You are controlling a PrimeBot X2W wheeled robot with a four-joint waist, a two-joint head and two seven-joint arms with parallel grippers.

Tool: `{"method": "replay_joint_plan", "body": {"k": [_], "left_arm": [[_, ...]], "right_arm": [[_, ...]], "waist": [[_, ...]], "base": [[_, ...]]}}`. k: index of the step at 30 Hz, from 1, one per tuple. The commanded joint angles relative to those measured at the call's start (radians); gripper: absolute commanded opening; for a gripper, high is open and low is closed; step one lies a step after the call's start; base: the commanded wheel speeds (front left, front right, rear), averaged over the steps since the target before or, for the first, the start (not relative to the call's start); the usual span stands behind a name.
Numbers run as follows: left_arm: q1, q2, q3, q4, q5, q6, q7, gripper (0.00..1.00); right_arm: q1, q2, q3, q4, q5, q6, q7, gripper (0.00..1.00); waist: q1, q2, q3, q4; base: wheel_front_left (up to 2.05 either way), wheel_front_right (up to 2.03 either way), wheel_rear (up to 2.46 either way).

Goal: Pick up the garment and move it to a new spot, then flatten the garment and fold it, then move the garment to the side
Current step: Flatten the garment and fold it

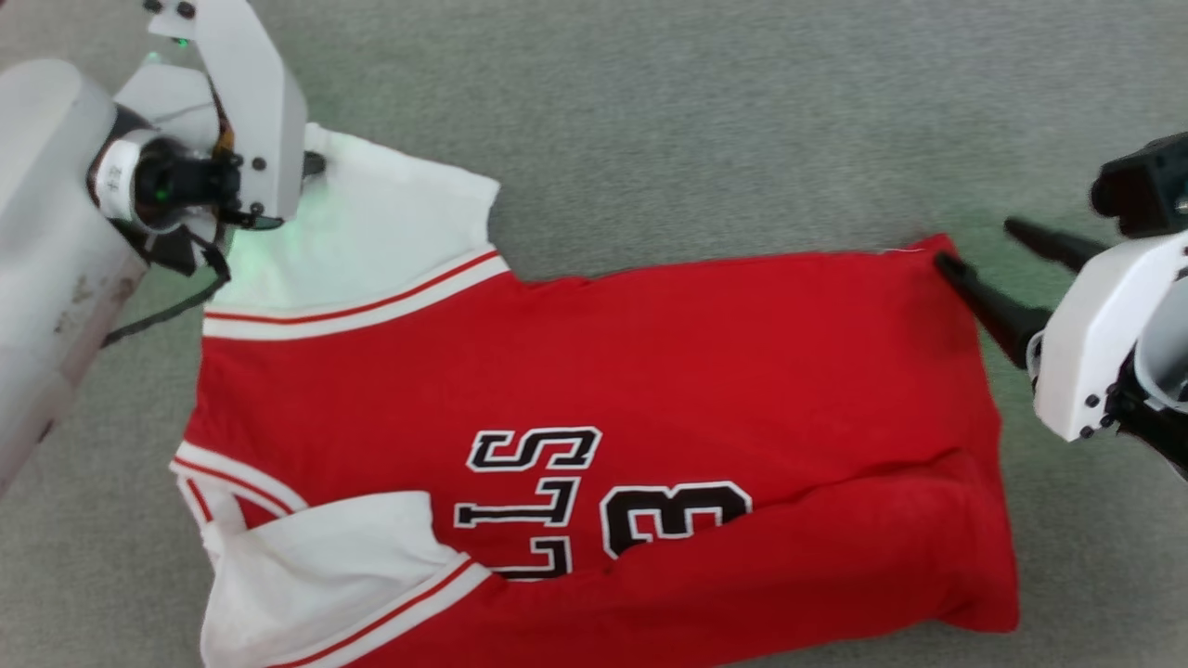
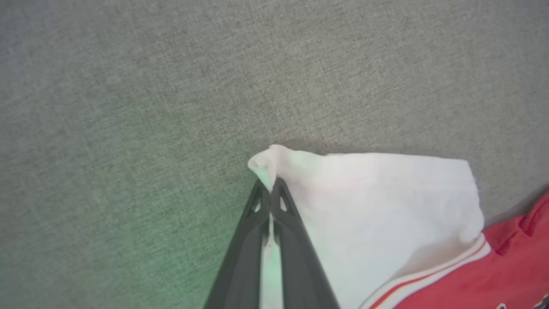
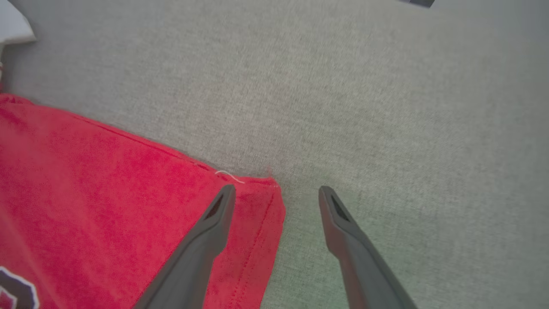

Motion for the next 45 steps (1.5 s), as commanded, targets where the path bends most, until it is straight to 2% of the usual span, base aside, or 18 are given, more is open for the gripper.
{"method": "replay_joint_plan", "body": {"k": [1, 17, 18, 19, 26, 33, 40, 45], "left_arm": [[-0.008, -0.008, -0.004, 0.009, 0.004, -0.006, -0.006, 0.00], [-0.019, -0.089, -0.019, 0.129, 0.014, -0.071, -0.031, 0.00], [-0.020, -0.092, -0.020, 0.135, 0.014, -0.075, -0.032, 0.00], [-0.020, -0.095, -0.021, 0.142, 0.015, -0.077, -0.033, 0.00], [-0.019, -0.113, -0.015, 0.179, 0.008, -0.098, -0.053, 0.00], [-0.003, -0.112, -0.001, 0.196, -0.020, -0.111, -0.056, 0.00], [0.035, -0.070, -0.008, 0.153, -0.029, -0.107, -0.029, 0.00], [0.086, -0.001, -0.015, 0.056, -0.035, -0.065, 0.000, 0.00]], "right_arm": [[-0.008, 0.000, 0.007, 0.009, 0.008, 0.000, 0.015, 1.00], [-0.026, 0.011, 0.081, 0.128, 0.066, 0.000, 0.296, 1.00], [-0.026, 0.007, 0.093, 0.125, 0.070, 0.000, 0.308, 0.32], [-0.029, 0.007, 0.091, 0.124, 0.075, 0.000, 0.313, 0.00], [-0.068, 0.005, 0.074, 0.129, 0.054, 0.000, 0.290, 0.00], [-0.055, -0.011, 0.060, 0.135, 0.057, 0.000, 0.228, 0.00], [-0.002, -0.052, 0.054, 0.108, 0.089, 0.000, 0.194, 0.00], [0.059, -0.085, 0.039, 0.071, 0.118, 0.000, 0.192, 0.00]], "waist": [[0.0000, 0.0000, 0.023, 0.031], [0.0000, 0.0000, 0.034, 0.069], [0.0000, 0.0000, 0.033, 0.070], [0.0000, 0.0000, 0.032, 0.071], [0.0000, 0.0000, 0.001, 0.077], [0.0000, 0.0000, -0.090, 0.100], [0.0000, 0.0000, -0.207, 0.137], [0.0000, 0.0000, -0.285, 0.159]], "base": [[0.00, 0.00, 0.00], [0.00, 0.00, 0.00], [0.00, 0.00, 0.00], [0.00, 0.00, 0.00], [0.00, 0.00, 0.00], [0.00, 0.00, 0.00], [0.00, 0.00, 0.00], [0.00, 0.00, 0.00]]}}
